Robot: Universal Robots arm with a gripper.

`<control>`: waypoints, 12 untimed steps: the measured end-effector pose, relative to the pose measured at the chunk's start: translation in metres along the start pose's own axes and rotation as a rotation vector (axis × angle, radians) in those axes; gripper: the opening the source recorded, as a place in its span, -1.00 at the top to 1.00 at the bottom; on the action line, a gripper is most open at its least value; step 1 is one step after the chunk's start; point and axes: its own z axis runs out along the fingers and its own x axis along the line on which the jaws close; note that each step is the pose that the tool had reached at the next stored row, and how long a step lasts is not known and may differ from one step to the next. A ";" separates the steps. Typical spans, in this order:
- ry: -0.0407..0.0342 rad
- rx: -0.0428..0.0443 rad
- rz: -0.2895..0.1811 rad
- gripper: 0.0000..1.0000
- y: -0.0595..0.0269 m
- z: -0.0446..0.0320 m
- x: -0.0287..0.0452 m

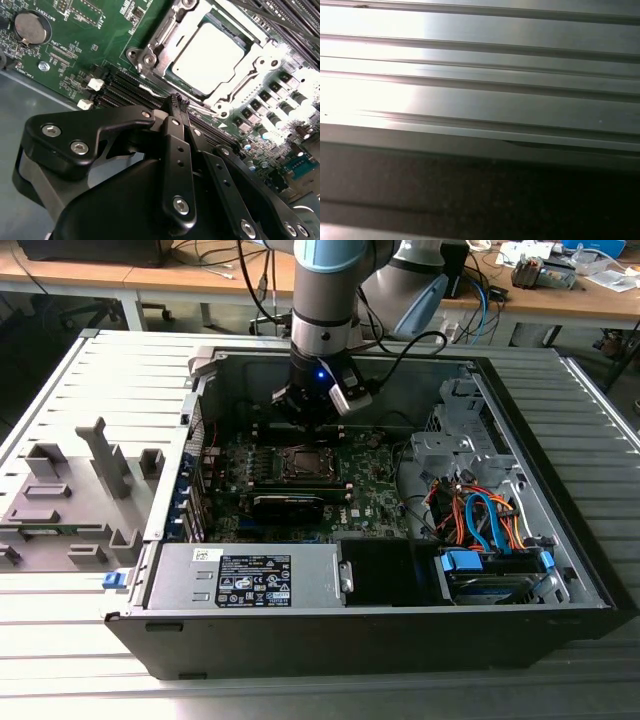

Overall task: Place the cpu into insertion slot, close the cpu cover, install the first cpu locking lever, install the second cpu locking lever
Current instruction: 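Install the first cpu locking lever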

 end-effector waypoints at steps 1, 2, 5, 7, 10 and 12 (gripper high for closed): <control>0.0000 0.0001 0.000 0.79 -0.0001 0.0002 -0.0008; 0.0000 0.0001 -0.001 0.79 -0.0002 0.0004 -0.0015; 0.0001 0.0001 -0.001 0.79 -0.0004 0.0009 -0.0037; 0.0000 0.0001 -0.002 0.79 -0.0005 0.0014 -0.0052; -0.0001 0.0000 -0.002 0.79 -0.0007 0.0024 -0.0072; 0.0000 0.0001 -0.002 0.79 -0.0009 0.0032 -0.0086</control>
